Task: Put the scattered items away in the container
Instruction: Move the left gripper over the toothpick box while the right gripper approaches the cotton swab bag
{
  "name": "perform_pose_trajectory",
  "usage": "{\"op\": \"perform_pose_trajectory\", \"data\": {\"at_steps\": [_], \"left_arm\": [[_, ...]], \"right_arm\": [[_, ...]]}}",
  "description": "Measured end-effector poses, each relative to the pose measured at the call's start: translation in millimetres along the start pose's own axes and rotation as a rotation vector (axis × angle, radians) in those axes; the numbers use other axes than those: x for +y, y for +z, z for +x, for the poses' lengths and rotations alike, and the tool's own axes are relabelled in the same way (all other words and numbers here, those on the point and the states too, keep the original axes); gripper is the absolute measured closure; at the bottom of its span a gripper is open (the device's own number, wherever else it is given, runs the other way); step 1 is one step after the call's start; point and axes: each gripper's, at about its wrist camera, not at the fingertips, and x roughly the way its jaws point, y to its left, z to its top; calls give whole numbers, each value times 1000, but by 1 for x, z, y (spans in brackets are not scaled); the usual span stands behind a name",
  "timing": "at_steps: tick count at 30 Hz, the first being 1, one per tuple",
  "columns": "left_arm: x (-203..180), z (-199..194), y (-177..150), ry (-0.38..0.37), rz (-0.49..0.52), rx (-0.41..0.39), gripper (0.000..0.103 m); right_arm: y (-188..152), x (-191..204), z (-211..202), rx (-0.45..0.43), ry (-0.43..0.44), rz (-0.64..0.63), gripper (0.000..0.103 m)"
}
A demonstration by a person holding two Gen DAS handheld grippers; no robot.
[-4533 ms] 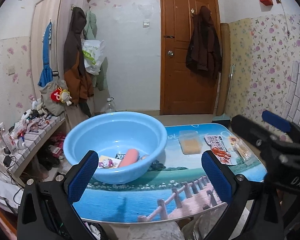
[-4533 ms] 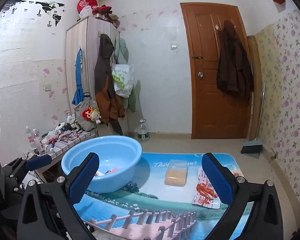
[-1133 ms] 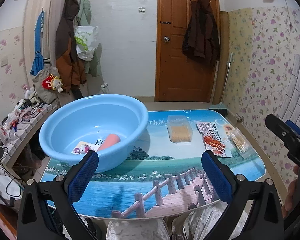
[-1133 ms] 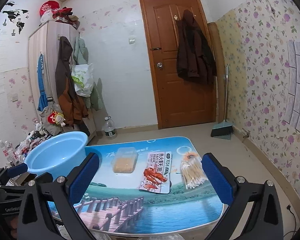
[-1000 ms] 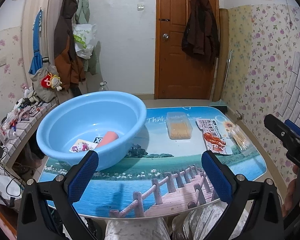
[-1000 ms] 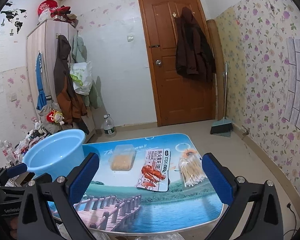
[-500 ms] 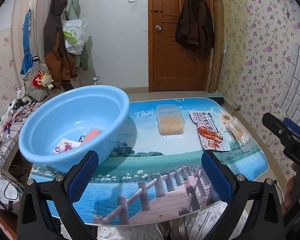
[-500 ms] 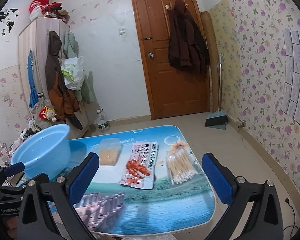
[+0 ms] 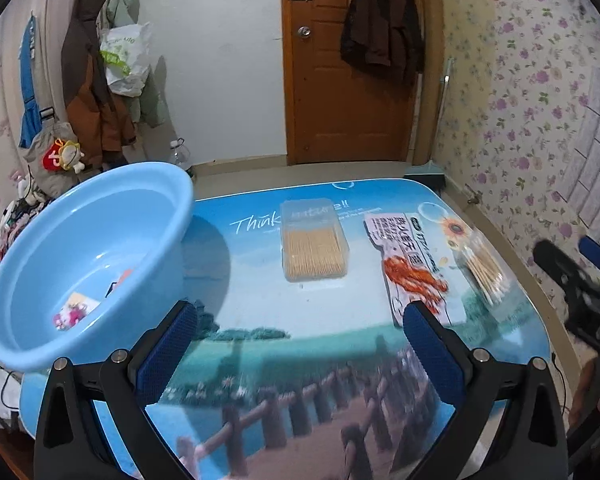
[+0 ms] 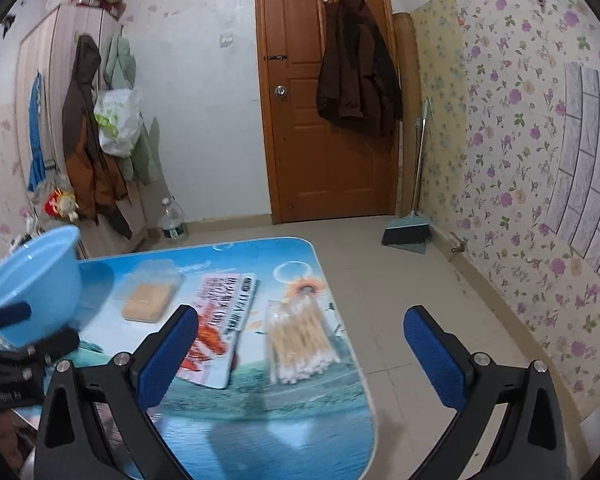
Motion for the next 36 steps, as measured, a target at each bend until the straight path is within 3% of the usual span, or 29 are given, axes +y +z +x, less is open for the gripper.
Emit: {"op": "perform_pose_trajectory", "data": {"at_steps": [8, 13, 22, 36], "left_arm": [[-3, 44, 23, 19, -41, 60, 0], [-19, 63, 32, 18, 6, 76, 0], [-28, 98, 45, 22, 5, 135, 0], [-25, 140, 52, 4, -32, 237, 0]], "right_arm": [[1, -9, 37, 60, 7, -37, 0], [0, -3, 61, 106, 29, -104, 0], [3, -1, 93, 167, 56, -118, 12], [-3, 0, 119, 250, 52, -131, 12]]}}
